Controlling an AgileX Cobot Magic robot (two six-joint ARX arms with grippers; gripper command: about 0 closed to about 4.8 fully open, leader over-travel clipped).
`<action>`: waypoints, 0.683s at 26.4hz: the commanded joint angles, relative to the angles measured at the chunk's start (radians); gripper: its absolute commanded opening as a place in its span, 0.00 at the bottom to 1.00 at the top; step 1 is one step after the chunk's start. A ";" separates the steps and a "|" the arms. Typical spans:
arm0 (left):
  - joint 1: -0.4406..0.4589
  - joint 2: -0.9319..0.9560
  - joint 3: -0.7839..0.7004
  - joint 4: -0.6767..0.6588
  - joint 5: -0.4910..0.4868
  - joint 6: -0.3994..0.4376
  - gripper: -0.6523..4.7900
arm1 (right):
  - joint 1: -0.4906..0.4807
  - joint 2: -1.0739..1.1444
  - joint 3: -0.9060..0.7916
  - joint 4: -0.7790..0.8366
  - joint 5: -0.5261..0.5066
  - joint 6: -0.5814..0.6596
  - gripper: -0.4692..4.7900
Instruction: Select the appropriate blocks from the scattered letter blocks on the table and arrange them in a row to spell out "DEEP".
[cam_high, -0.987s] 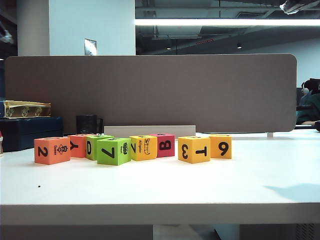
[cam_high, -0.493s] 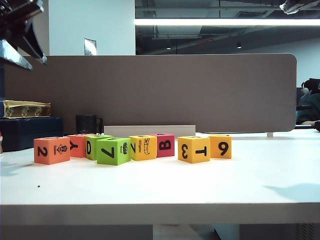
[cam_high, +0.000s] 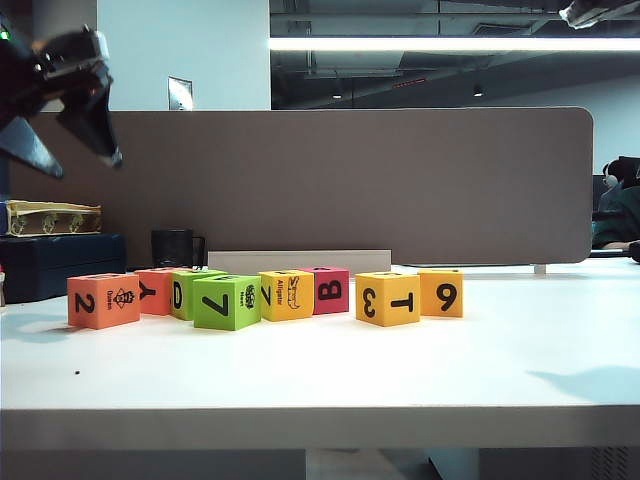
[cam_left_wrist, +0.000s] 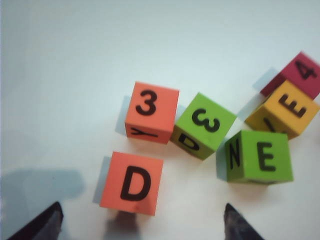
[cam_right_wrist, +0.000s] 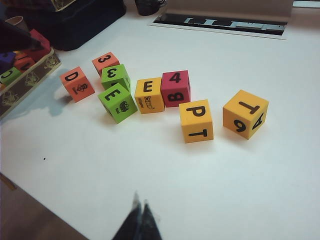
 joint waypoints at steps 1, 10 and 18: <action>-0.002 0.048 0.028 -0.013 -0.028 0.034 0.87 | 0.001 0.000 0.006 0.007 -0.002 0.000 0.08; -0.021 0.235 0.042 -0.018 -0.078 0.098 1.00 | 0.001 0.000 0.006 0.007 -0.002 0.000 0.08; -0.024 0.294 0.042 0.011 -0.117 0.103 1.00 | 0.001 0.000 0.006 -0.003 -0.003 0.000 0.08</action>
